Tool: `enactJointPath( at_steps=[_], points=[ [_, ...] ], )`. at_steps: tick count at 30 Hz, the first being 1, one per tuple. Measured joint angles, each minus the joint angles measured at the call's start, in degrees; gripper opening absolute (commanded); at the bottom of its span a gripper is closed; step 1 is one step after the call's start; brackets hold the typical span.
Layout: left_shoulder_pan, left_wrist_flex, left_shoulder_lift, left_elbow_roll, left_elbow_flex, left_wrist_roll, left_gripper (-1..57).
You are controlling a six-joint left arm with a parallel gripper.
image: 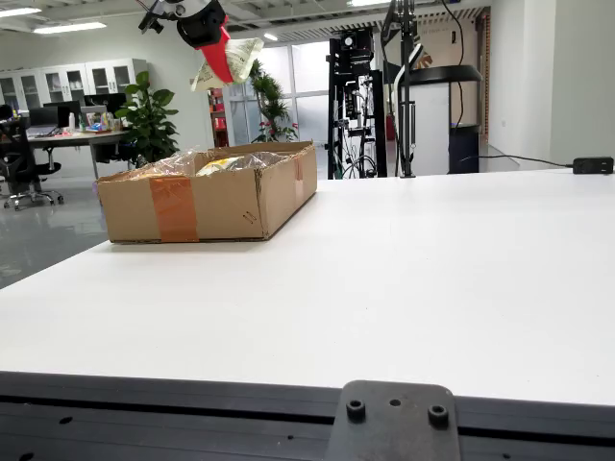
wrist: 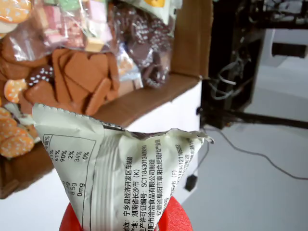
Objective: Grasp a snack and put it in the bin.
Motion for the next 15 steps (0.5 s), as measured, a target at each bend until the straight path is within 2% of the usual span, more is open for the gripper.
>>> enactJointPath(
  at_steps=[7,15],
  points=[
    [-0.25,5.36,1.99,-0.24,-3.34,2.04,21.4],
    [-1.01,8.0,3.06,-0.65,-6.61,3.02,24.5]
  ],
)
